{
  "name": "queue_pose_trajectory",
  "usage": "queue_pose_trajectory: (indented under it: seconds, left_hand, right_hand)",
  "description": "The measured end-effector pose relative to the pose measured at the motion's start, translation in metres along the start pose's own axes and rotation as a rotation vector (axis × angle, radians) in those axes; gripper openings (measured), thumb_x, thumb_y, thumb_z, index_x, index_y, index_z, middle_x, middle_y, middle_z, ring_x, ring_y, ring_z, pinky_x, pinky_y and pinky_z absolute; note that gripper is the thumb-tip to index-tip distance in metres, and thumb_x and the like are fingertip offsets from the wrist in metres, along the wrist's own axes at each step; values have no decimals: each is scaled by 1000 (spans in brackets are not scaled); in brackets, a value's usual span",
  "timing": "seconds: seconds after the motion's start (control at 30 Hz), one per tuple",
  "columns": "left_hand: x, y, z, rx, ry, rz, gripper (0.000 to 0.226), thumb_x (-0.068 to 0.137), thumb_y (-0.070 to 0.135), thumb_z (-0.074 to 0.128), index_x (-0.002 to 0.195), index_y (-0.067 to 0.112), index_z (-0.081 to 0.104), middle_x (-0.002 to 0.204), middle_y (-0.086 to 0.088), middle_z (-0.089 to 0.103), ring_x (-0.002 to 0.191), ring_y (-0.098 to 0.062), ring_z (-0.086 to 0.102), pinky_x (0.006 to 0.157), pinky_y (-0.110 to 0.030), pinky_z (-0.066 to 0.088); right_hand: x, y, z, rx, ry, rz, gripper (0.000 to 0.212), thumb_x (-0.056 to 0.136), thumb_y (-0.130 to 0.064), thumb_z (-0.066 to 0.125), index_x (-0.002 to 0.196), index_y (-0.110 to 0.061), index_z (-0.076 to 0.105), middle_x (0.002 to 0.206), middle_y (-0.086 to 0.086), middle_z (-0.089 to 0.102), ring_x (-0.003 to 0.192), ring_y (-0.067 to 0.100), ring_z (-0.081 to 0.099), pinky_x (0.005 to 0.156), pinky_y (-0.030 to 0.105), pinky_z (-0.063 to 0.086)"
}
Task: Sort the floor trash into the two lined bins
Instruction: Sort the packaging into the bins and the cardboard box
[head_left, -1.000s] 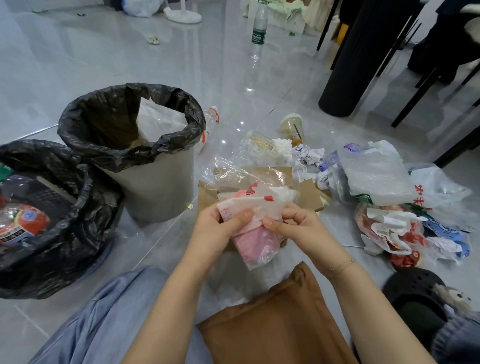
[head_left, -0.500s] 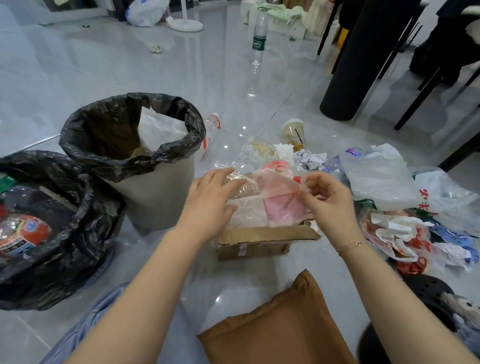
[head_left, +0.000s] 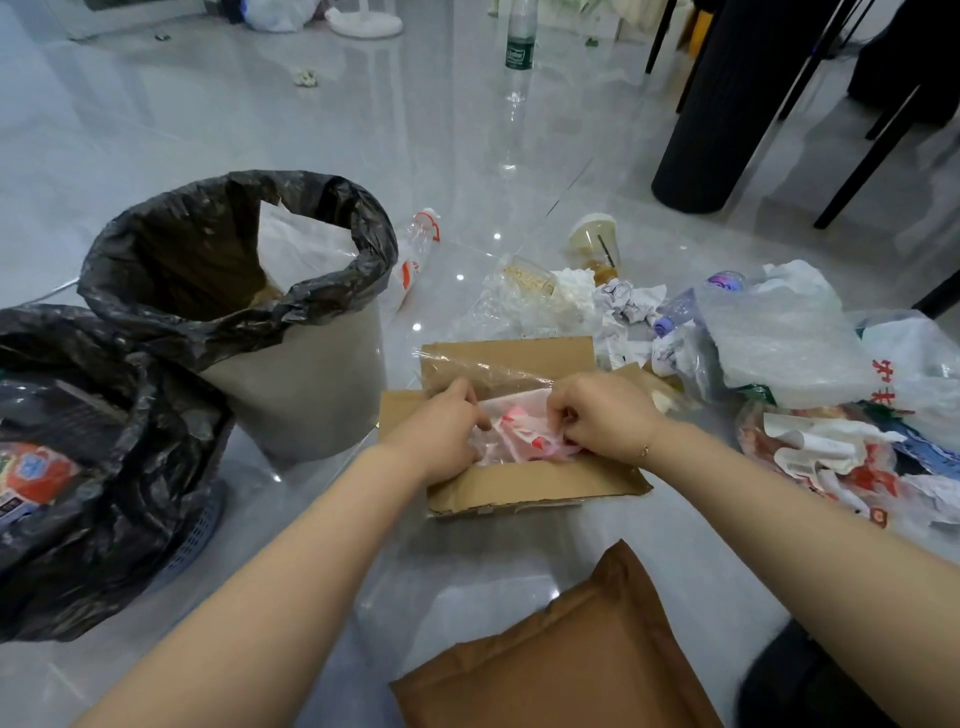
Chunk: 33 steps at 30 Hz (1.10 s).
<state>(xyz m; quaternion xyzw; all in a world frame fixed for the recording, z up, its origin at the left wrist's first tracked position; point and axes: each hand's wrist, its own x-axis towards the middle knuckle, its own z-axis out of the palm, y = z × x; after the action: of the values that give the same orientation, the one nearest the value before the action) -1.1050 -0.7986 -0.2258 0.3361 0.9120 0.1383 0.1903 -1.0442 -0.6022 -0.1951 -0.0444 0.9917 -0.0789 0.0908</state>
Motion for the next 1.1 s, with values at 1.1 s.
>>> queue_pose_trajectory:
  seconds: [1.1]
  left_hand:
    - [-35, 7, -17, 143, 245, 261, 27, 92, 11, 53, 113, 19, 68, 109, 3, 60, 104, -21, 55, 81, -35, 45]
  right_hand:
    - [11, -13, 31, 377, -818, 435, 56, 57, -60, 48, 99, -30, 70, 117, 5, 63, 106, 20, 58, 100, 42, 39]
